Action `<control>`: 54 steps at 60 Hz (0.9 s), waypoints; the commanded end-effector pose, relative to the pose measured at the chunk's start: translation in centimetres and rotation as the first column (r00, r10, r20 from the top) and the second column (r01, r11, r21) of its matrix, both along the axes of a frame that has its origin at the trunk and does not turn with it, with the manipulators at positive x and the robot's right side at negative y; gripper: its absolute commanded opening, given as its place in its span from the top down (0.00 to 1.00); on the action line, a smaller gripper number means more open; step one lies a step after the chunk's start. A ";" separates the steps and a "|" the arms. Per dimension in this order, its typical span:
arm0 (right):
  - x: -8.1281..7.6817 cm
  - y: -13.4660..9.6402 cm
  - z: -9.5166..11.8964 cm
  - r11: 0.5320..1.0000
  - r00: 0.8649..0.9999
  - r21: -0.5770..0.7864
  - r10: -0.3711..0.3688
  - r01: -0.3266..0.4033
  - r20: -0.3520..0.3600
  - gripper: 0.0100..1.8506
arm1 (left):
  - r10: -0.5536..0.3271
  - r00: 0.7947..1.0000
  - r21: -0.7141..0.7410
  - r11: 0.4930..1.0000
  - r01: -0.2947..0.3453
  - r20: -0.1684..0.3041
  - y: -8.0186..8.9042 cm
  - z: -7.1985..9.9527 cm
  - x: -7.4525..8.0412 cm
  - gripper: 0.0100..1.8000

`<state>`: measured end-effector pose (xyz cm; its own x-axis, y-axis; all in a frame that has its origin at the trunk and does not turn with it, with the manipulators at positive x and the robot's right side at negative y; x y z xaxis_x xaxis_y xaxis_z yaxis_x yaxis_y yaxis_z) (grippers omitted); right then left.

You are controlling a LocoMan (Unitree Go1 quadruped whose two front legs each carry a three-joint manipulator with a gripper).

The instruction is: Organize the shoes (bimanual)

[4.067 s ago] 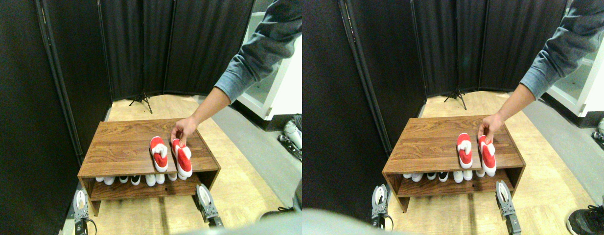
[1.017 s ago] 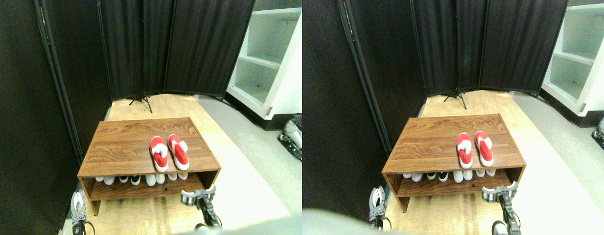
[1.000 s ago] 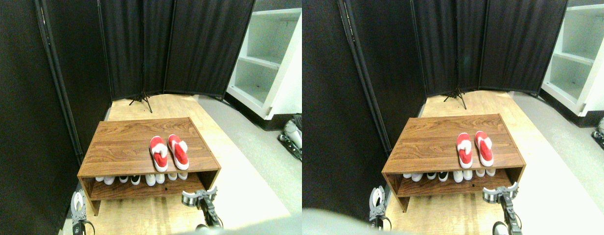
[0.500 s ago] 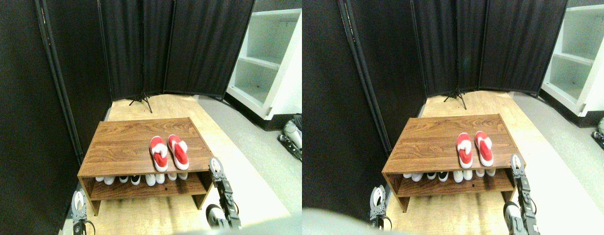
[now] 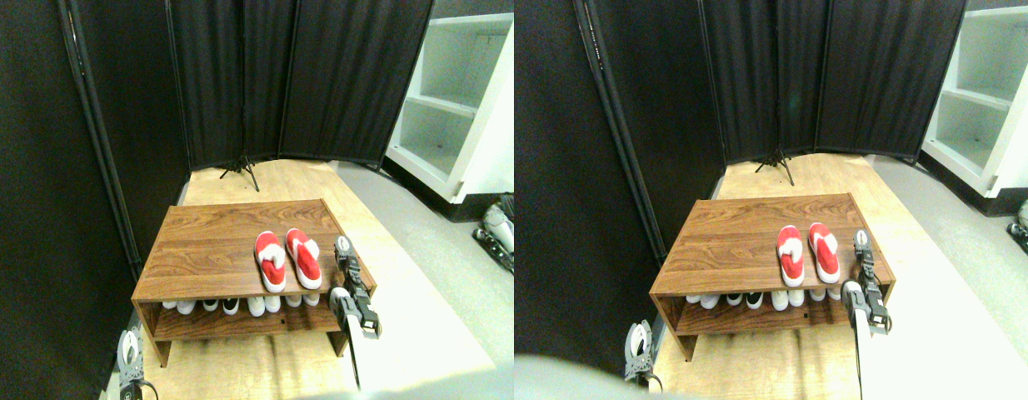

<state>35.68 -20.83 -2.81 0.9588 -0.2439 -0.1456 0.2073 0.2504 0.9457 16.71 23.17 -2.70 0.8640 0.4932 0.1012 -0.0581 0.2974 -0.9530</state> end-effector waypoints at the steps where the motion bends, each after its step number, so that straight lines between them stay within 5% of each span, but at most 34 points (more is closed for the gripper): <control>1: 0.7 0.1 -0.6 1.000 1.000 -0.013 -0.002 0.001 -0.022 1.00 | -0.012 0.999 0.024 1.000 0.011 0.045 0.0 0.6 0.1 1.00; 21: 0.7 2.4 -2.8 0.997 0.992 -0.037 0.056 -0.061 -0.109 1.00 | 0.009 0.999 0.022 1.000 -0.010 0.050 0.1 0.4 0.2 1.00; 33: 0.9 4.2 -4.0 0.989 0.977 0.086 0.137 -0.124 -0.164 1.00 | 0.021 0.998 0.024 0.999 -0.022 0.052 0.1 0.3 0.2 1.00; 54: 0.6 6.0 -4.4 0.975 0.961 0.127 0.202 -0.179 -0.189 1.00 | 0.015 0.998 0.024 1.000 -0.016 0.058 0.1 0.2 0.2 1.00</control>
